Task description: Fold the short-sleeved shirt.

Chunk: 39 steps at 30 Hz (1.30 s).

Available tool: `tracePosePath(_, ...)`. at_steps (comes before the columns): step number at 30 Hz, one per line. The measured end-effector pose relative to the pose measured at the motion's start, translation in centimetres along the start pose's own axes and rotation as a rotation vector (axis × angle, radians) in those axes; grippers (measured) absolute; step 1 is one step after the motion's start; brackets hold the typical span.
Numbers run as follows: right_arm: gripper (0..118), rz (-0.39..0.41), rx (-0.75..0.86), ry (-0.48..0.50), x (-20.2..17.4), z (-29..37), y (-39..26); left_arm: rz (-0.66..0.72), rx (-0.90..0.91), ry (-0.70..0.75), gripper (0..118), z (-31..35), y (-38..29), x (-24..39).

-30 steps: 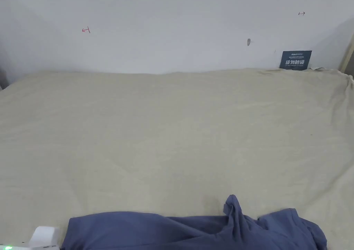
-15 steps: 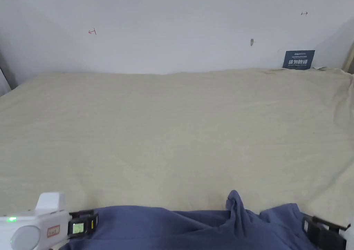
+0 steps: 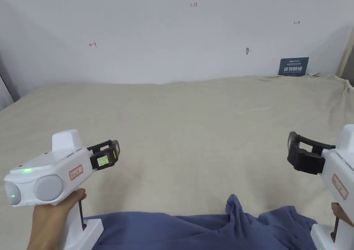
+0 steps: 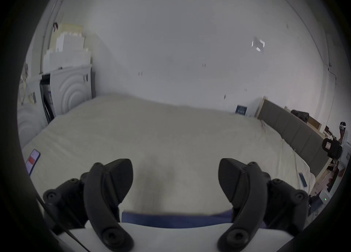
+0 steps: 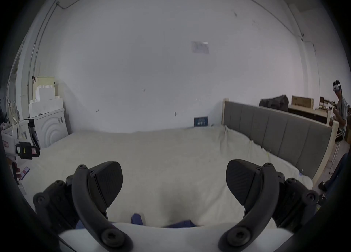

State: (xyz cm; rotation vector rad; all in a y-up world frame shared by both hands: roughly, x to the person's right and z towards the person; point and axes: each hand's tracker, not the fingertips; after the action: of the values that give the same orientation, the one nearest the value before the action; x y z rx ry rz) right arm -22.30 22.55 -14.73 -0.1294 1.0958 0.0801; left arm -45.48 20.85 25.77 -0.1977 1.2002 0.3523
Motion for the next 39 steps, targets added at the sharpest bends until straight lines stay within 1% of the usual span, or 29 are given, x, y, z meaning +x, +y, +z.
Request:
tracePosePath(4,109,0.001,0.086,-0.016,-1.3,0.4,0.5,-0.039,0.133,-0.012,92,1.2,0.5,1.8)
tracePosePath(5,106,0.013,0.117,-0.024,-1.7,0.6,0.6,-0.062,0.164,-0.009,88,0.6,0.2,1.5)
tracePosePath(6,101,0.022,0.13,-0.019,-2.1,0.8,0.6,-0.084,0.197,-0.009,84,0.9,0.1,1.8)
tracePosePath(7,92,0.032,0.139,-0.015,-1.9,0.6,0.6,-0.106,0.222,-0.007,79,1.1,0.1,2.2)
tracePosePath(8,76,0.035,0.155,-0.016,-2.2,0.7,0.6,-0.128,0.242,-0.002,72,1.4,0.0,2.5)
tracePosePath(10,51,0.035,0.173,-0.018,-2.6,0.9,0.5,-0.163,0.279,0.007,64,1.8,-0.1,3.2)
tracePosePath(11,36,0.029,0.186,-0.019,-2.4,0.7,0.4,-0.18,0.293,0.012,57,2.0,-0.2,3.4)
tracePosePath(12,22,0.023,0.196,-0.018,-2.5,0.8,0.3,-0.203,0.302,0.018,45,2.1,-0.4,3.7)
tracePosePath(13,7,0.024,0.201,-0.021,-2.6,0.9,0.2,-0.216,0.303,0.02,31,2.1,-0.6,3.7)
tracePosePath(14,1,0.024,0.203,-0.028,-2.8,0.9,0.0,-0.228,0.314,0.033,17,2.1,-0.8,4.0)
tracePosePath(16,0,0.025,0.205,-0.025,-2.6,0.8,-0.4,-0.234,0.311,0.036,12,2.1,-1.2,4.1)
tracePosePath(17,0,0.024,0.199,-0.019,-2.6,0.8,-0.4,-0.233,0.309,0.038,0,2.1,-1.4,4.0)
tracePosePath(22,0,0.02,0.183,-0.008,-2.8,0.7,-1.1,-0.243,0.294,0.026,0,2.0,-2.7,4.1)
tracePosePath(25,0,0.039,0.183,-0.002,-3.1,0.7,-1.2,-0.222,0.272,0.015,0,1.8,-2.7,3.9)
tracePosePath(28,0,0.037,0.184,0.008,-3.2,0.7,-1.1,-0.238,0.26,0.02,0,1.5,-2.8,3.9)
tracePosePath(31,0,0.061,0.185,0.011,-3.4,0.8,-1.2,-0.233,0.252,0.011,0,1.4,-2.7,3.7)
tracePosePath(34,0,0.06,0.183,0.017,-3.3,0.7,-1.3,-0.234,0.235,0.014,0,1.2,-2.8,3.4)
tracePosePath(37,0,0.071,0.18,0.02,-3.4,0.6,-1.3,-0.216,0.204,-0.004,0,1.0,-2.7,2.7)
tracePosePath(39,0,0.08,0.177,0.018,-3.4,0.5,-1.3,-0.166,0.145,-0.035,0,0.7,-2.3,1.9)
